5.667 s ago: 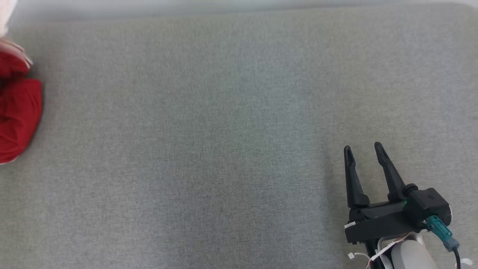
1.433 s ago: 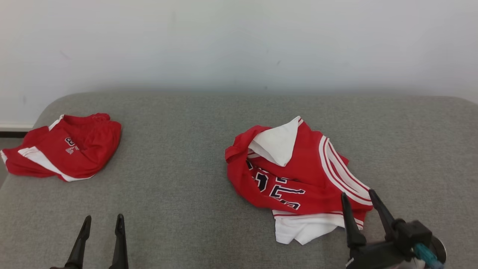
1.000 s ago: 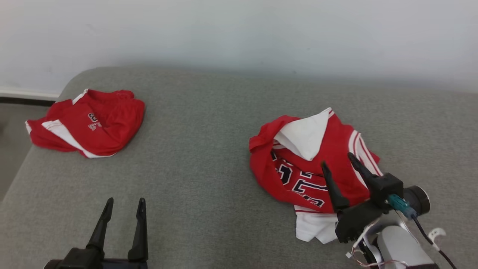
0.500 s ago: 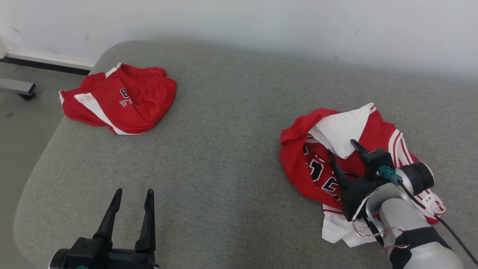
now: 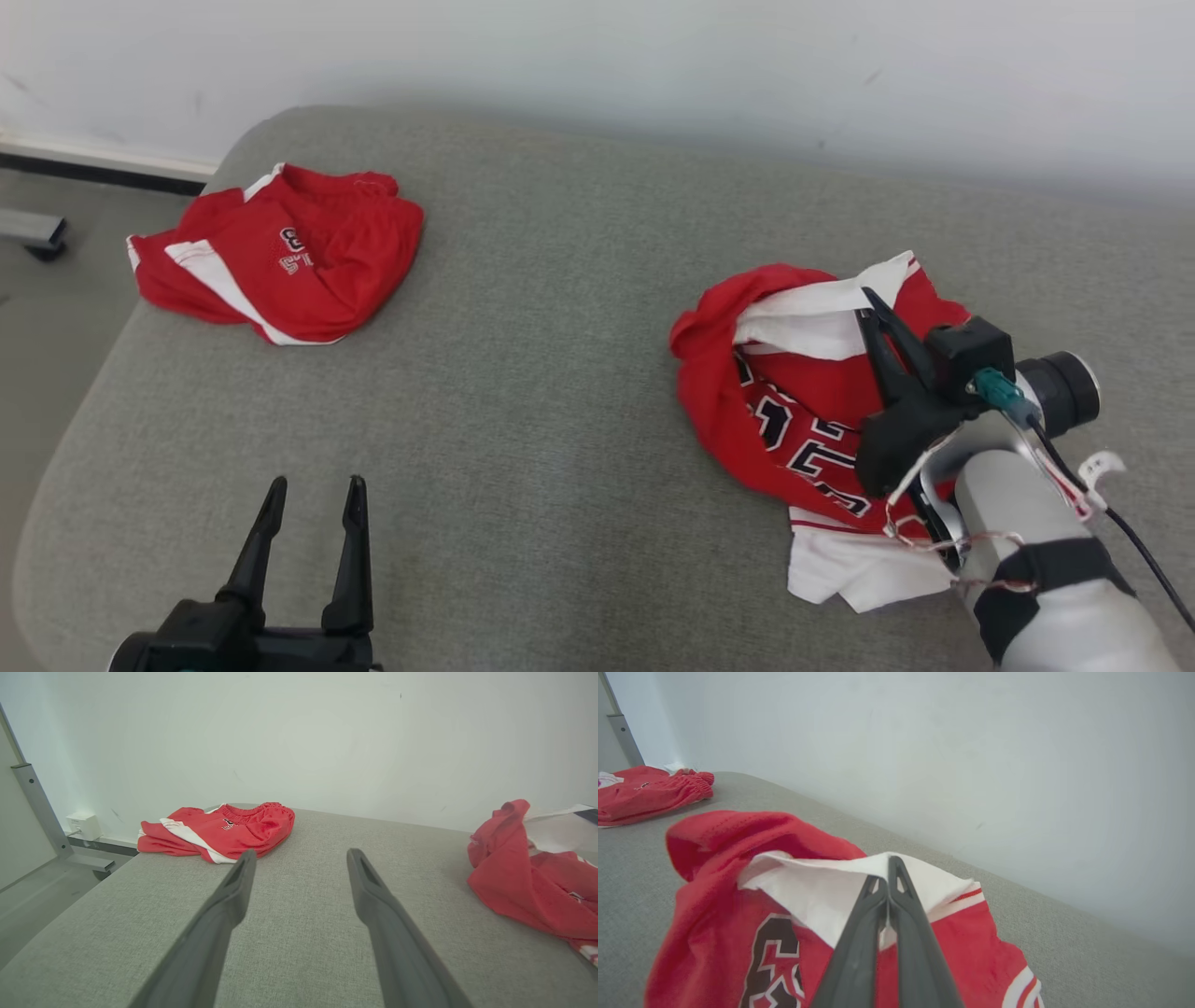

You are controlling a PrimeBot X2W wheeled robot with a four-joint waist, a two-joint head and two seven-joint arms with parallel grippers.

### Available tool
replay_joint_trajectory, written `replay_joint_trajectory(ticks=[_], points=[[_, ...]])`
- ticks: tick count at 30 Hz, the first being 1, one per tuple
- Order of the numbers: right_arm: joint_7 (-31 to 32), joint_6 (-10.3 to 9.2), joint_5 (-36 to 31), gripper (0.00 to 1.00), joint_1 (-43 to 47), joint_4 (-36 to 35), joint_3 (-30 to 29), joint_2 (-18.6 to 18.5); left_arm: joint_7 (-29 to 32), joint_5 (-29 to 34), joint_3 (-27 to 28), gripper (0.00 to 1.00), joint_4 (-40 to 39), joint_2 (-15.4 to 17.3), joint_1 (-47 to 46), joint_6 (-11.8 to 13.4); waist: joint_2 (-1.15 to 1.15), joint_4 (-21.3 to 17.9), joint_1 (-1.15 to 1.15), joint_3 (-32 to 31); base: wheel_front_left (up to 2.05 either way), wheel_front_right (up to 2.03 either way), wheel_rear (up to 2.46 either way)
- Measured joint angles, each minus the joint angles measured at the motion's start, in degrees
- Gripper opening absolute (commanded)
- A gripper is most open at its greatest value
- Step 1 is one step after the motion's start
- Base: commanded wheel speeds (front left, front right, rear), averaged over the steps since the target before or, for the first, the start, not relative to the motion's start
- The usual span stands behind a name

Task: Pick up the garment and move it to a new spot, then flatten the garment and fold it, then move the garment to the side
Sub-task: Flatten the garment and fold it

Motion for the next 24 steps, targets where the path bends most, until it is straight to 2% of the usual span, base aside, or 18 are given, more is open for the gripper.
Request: replay_joint_trajectory(ticks=[7, 14, 24], points=[[-0.11, 0.00, 0.60, 0.00, 10.56, -16.44, -1.77, -1.87, 0.00, 0.31, 0.44, 1.00, -0.23, 0.05, 1.84, 0.00, 0.00, -3.70, -0.01, -2.01, 0.00, 0.00, 0.00], [-0.13, 0.00, 0.91, 0.00, 25.33, -32.48, -6.44, -3.96, 0.00, 0.42, 0.93, 1.00, -0.49, -0.11, 3.44, 0.00, 0.00, -8.15, -0.01, -3.72, 0.00, 0.00, 0.00], [1.10, 0.00, 0.92, 0.00, 45.44, -46.14, -14.72, -2.53, 0.00, 0.60, 1.46, 1.00, -0.58, -0.18, 4.29, 0.00, 0.00, -13.65, -0.01, -5.34, 0.00, 0.00, 0.00]])
